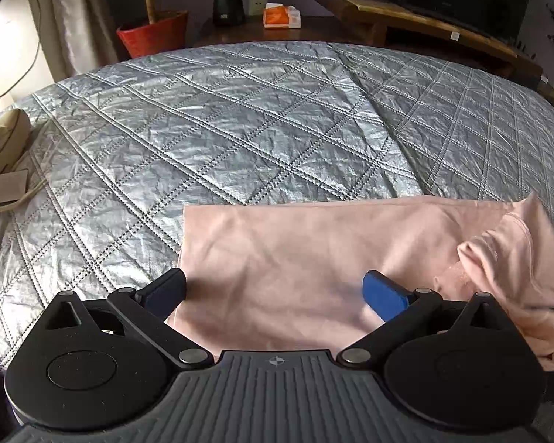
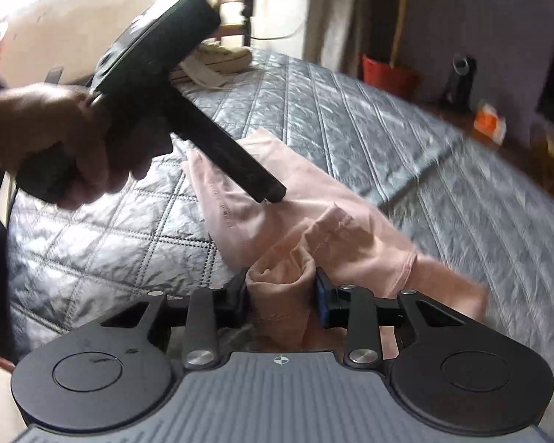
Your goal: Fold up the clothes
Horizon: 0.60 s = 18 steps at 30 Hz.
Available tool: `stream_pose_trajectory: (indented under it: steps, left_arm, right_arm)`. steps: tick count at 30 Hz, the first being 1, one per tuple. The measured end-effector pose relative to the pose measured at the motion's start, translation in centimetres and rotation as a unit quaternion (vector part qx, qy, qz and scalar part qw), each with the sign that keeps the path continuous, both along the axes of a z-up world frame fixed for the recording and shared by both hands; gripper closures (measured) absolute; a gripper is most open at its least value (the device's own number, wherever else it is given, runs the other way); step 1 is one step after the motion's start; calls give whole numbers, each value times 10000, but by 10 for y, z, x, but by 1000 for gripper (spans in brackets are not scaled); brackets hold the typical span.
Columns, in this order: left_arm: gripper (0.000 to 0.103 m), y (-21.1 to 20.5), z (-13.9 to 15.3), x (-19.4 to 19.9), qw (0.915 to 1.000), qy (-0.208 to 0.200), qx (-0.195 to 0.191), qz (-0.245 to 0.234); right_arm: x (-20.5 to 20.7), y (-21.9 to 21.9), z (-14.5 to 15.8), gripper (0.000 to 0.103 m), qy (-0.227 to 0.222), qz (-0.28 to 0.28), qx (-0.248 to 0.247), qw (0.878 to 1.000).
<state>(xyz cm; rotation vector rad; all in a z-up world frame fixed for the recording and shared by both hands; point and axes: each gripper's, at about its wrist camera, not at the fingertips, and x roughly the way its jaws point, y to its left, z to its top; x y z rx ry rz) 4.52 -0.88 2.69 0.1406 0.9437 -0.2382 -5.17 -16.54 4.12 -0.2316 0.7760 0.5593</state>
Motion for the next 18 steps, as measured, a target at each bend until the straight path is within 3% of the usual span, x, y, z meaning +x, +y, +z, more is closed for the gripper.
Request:
stream_pose_trajectory:
  steps: [3,7,10,13,15,18]
  left_arm:
    - [0,0,0,0,10000,-1,-4,8]
    - [0,-1,0,0,10000,-11,8,-1]
    - [0,-1,0,0,10000,-17,16,-14]
    - [0,-2,0,0,10000,-22,24,-29]
    - [0,-2,0,0,10000,-33,41,-47]
    - [0,-4,1,-1,9999,-46,62,-72]
  right_arm:
    - [6,-9,4,86,169,-348,347,9986]
    - [13,-28,9,88,352,-917,1009,9900]
    - [16,-52,11,88,477,-1536,1750,9714]
    - [12,-83,17,88,346,-2353,2356,9423]
    - [1,-97,34,88,-227,-2882,2241,9307]
    - [-11,-86,62,88,-1113,-3098,1366,9343]
